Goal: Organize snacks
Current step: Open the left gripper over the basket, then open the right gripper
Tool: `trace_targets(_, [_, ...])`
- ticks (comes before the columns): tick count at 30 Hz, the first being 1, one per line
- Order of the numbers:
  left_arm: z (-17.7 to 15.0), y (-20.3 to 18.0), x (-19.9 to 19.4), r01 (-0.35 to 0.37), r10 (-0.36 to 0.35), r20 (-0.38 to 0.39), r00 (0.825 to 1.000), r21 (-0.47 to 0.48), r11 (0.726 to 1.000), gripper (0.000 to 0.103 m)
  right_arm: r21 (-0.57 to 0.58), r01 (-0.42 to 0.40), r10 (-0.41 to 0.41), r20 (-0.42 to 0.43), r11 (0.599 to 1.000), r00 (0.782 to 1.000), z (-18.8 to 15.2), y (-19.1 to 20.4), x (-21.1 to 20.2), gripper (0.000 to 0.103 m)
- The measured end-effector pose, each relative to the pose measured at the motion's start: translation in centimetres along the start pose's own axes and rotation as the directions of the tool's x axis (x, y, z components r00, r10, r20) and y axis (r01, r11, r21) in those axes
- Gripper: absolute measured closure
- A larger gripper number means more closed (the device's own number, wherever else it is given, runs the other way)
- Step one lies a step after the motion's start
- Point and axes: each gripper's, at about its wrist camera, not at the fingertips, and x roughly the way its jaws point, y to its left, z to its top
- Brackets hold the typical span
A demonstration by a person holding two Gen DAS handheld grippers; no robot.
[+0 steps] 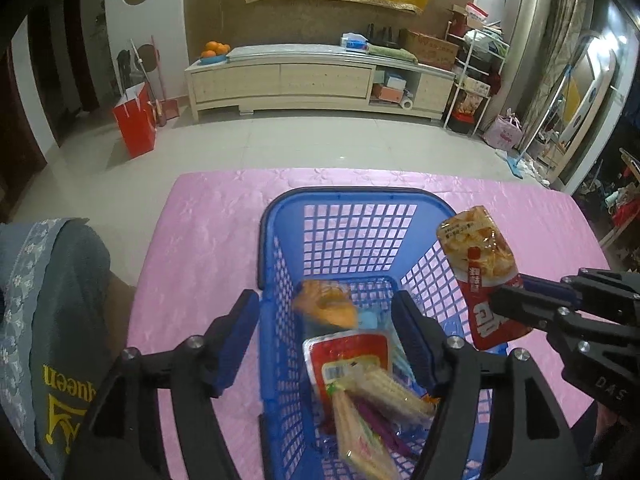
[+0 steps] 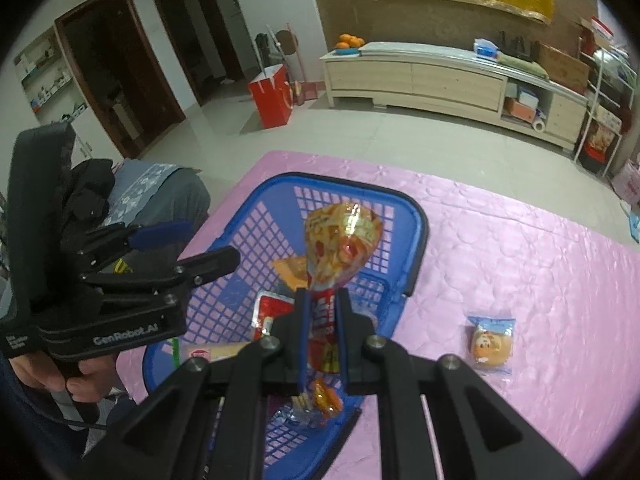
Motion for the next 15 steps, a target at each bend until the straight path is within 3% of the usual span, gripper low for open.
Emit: trace_targets(15, [-2.1, 2.2, -1.7, -0.051, 0.051, -0.026, 0.998, 0.002, 0.999, 0.036, -0.067, -0.017, 0.012, -0.073, 0.998, 0.997, 2.4, 1.8, 3.5, 0.087])
